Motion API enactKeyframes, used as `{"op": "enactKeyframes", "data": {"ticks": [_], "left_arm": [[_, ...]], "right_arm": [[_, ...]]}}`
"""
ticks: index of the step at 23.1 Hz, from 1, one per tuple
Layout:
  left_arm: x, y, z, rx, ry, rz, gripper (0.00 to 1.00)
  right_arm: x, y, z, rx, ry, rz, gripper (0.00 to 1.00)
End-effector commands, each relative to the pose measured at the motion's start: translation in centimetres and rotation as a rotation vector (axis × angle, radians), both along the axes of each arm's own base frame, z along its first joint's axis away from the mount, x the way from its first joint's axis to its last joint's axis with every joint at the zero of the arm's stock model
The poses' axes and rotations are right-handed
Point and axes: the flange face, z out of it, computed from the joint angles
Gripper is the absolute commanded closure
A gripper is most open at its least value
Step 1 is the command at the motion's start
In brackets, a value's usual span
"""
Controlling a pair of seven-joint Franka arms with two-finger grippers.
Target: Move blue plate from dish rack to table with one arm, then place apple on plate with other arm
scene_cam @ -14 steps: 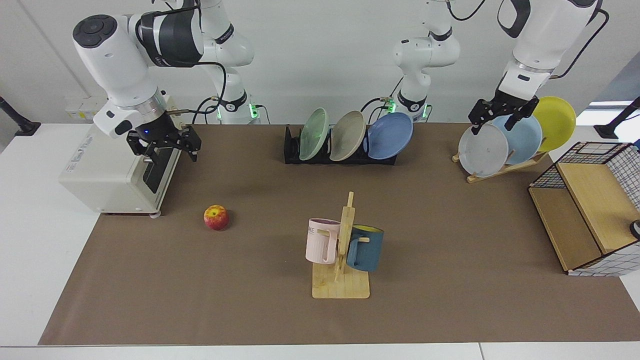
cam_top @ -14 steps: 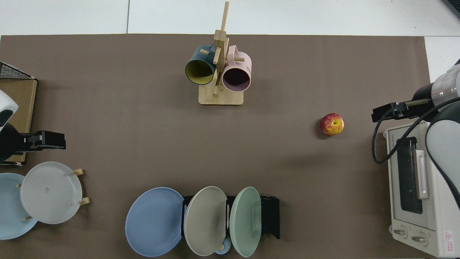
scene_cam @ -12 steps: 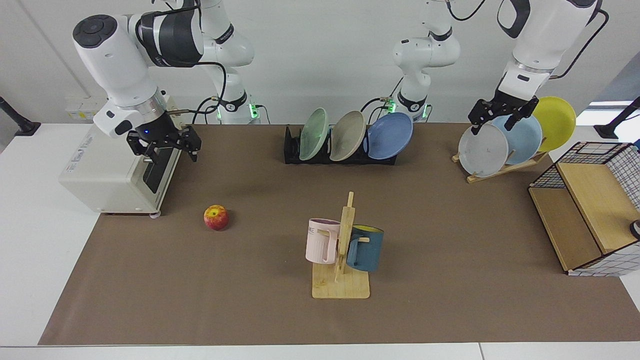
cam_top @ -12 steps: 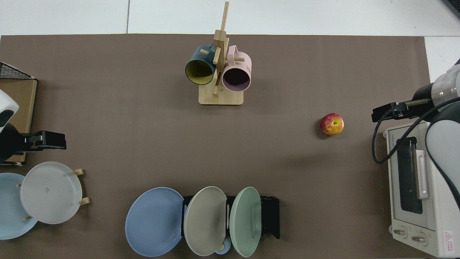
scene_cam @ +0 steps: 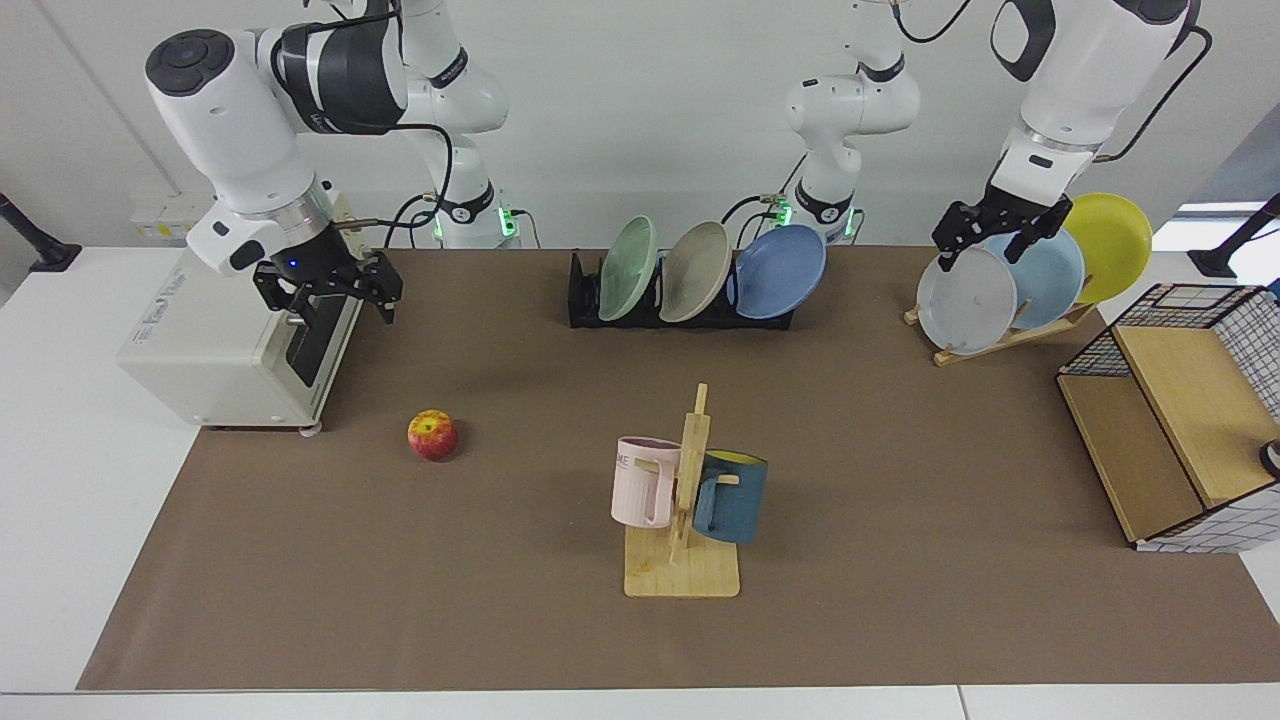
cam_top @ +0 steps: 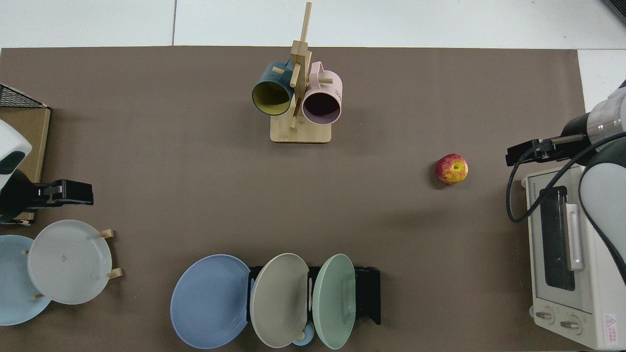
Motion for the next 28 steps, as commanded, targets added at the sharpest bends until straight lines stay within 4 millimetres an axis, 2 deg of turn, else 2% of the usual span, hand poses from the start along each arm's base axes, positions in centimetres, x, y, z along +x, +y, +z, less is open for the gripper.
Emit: {"op": "enactKeyframes", "data": {"ticks": [1, 11, 18, 22, 25, 28], "left_arm": [[-0.4, 0.3, -0.5, -0.005, 0.003, -0.003, 0.0], [1.2, 0.7, 0.1, 0.004, -0.097, -0.003, 0.01], [0.6, -1.7, 1.2, 0.007, -0.108, -0.035, 0.01], [-1.2, -2.2, 2.5, 0.036, -0.098, -0.026, 0.01], [-3.1, -5.6, 2.1, 0.194, -0.083, -0.057, 0.0], [-6.6, -8.4, 1.3, 0.286, -0.097, -0.076, 0.0]], "right_arm": [[-0.5, 0.1, 0.3, 0.005, 0.002, -0.015, 0.0], [-0.5, 0.1, 0.3, 0.005, 0.002, -0.015, 0.0], [-0.5, 0.1, 0.3, 0.005, 0.004, -0.015, 0.0], [-0.9, -0.1, 0.4, -0.013, 0.01, -0.014, 0.0], [-0.9, 0.0, -0.9, -0.014, 0.01, -0.005, 0.0], [-0.6, 0.2, -3.5, -0.014, -0.002, -0.006, 0.0]]}}
